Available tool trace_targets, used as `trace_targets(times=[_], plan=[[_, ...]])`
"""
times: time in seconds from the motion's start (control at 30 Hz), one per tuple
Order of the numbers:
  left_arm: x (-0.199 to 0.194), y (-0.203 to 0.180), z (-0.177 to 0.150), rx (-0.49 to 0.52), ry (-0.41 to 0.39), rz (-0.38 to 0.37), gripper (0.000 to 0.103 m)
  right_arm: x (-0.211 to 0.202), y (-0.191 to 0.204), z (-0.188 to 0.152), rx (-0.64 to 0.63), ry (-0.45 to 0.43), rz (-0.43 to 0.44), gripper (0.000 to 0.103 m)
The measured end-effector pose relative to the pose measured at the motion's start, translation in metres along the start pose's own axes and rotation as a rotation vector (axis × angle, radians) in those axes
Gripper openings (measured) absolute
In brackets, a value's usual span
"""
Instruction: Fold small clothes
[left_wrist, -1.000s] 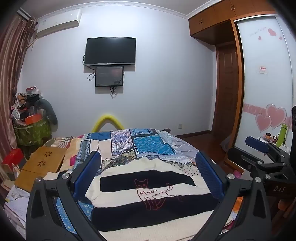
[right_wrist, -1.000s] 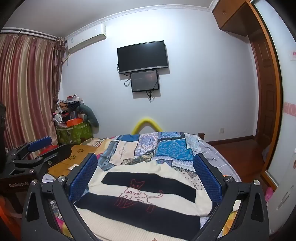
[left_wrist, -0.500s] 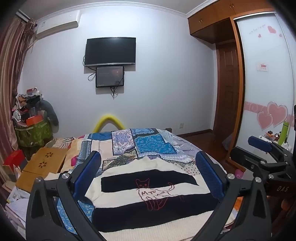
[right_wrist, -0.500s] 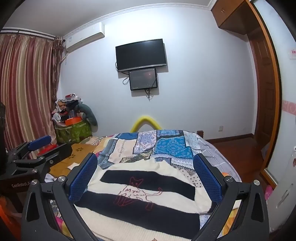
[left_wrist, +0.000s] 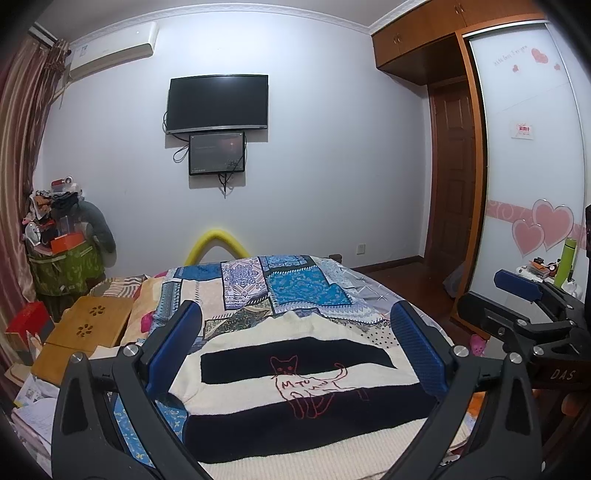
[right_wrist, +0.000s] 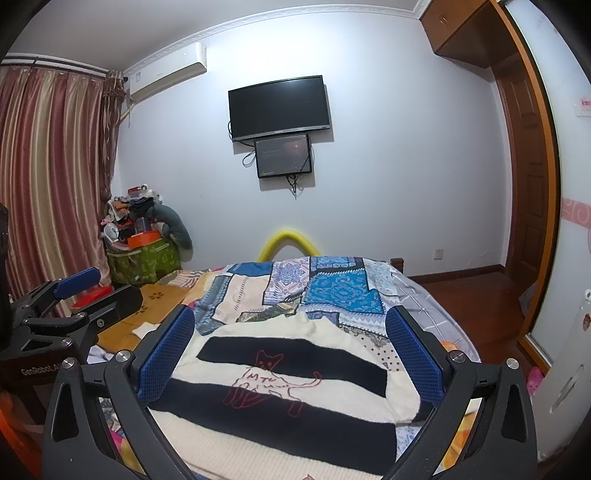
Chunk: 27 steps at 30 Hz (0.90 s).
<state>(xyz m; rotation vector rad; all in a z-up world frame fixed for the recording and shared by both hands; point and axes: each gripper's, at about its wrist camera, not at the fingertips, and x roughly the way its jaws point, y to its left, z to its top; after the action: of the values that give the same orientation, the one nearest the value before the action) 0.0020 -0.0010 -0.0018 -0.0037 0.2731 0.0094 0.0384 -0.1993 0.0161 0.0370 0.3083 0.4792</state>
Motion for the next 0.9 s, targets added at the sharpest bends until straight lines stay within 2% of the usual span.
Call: trace_targets(times=[0.9], plan=[[0.0022,0.0046,-0.0015,-0.020,0.000,0.004,0.103,0.0042,-0.0017,-0.0006,-0.007,0.006,-0.006,0.103]])
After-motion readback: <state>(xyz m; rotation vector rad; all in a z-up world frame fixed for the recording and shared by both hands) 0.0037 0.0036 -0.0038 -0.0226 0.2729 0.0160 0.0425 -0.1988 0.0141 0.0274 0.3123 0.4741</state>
